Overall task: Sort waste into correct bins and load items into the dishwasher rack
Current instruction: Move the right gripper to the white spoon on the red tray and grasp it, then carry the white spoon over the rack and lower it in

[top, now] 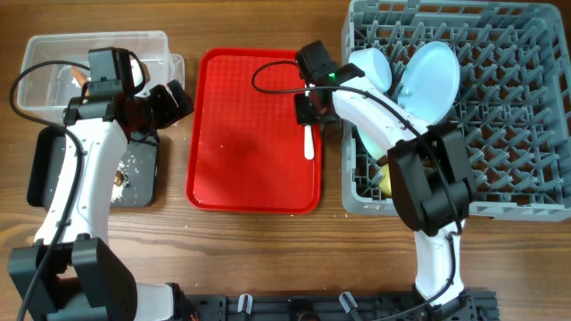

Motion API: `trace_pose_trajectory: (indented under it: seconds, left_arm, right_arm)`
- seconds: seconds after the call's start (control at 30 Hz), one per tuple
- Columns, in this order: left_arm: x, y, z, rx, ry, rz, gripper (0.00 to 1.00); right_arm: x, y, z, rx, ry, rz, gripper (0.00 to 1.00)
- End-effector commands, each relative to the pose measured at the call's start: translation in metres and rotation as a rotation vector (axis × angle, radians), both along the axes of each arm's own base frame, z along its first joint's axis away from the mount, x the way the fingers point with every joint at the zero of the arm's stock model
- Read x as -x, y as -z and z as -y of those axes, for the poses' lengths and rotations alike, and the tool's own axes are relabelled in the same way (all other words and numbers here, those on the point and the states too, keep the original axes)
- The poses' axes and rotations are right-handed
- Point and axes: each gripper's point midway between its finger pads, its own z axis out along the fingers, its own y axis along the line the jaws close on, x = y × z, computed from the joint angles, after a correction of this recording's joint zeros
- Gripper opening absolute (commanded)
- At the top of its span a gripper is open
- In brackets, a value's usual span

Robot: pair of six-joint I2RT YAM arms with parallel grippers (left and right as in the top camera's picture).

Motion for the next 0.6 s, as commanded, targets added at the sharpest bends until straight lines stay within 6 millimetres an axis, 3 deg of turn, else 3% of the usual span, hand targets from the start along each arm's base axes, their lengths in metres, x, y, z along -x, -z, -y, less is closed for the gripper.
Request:
trace_pose_trajectory:
  seconds: [0.0,0.13,0.4,0.5,0.57]
  left_arm:
    - [-0.003,-0.013,-0.002,-0.001,-0.012,0.035,1.00]
    - [-0.003,-0.013,-0.002,-0.001,-0.012,0.035,1.00]
    - [-0.003,-0.013,-0.002,-0.001,-0.012,0.035,1.00]
    - [-0.003,-0.013,-0.002,-0.001,-0.012,0.035,1.00]
    - [-0.003,-0.013,-0.002,-0.001,-0.012,0.035,1.00]
  right_arm:
    - [0.006,0.030,0.005,0.047,0.005,-0.049,0.28]
    - [0.012,0.041,0.004,0.057,-0.003,-0.077,0.26]
    - [0.018,0.044,0.004,0.069,-0.012,-0.097,0.05]
    - [0.015,0.028,0.003,0.062,-0.012,-0.082,0.04]
    - [0.010,-0.002,0.000,0.038,-0.011,-0.037,0.04]
